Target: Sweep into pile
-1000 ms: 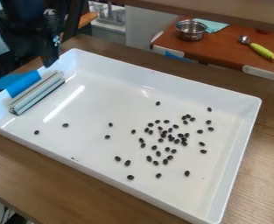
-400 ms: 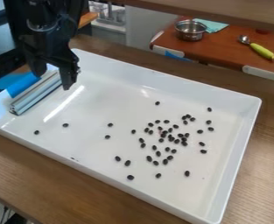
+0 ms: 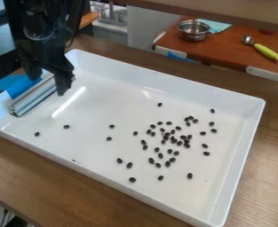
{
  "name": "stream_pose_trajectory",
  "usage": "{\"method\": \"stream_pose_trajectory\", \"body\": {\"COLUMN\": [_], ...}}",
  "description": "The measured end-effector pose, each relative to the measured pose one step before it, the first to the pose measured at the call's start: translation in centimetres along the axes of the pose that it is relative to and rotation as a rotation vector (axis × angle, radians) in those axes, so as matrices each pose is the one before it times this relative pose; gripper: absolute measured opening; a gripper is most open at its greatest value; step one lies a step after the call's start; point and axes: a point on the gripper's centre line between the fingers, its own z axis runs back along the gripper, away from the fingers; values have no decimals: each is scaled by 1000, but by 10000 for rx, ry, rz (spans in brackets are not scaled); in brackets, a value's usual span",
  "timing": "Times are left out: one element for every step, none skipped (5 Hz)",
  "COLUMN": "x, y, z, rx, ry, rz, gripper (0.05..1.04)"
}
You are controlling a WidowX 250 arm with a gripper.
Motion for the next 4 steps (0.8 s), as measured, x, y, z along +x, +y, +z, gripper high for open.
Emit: {"method": "stream_pose_trajectory", "body": {"x": [-217,-634,-117,-341], "y": [939,781,147,-97], "z": [-604,-957,-649,-656], "rx": [97,42,82,-1], "ry": [-36,186,86,231], "rz": [102,47,-60,-73], "gripper": [999,1000,1000,945]}}
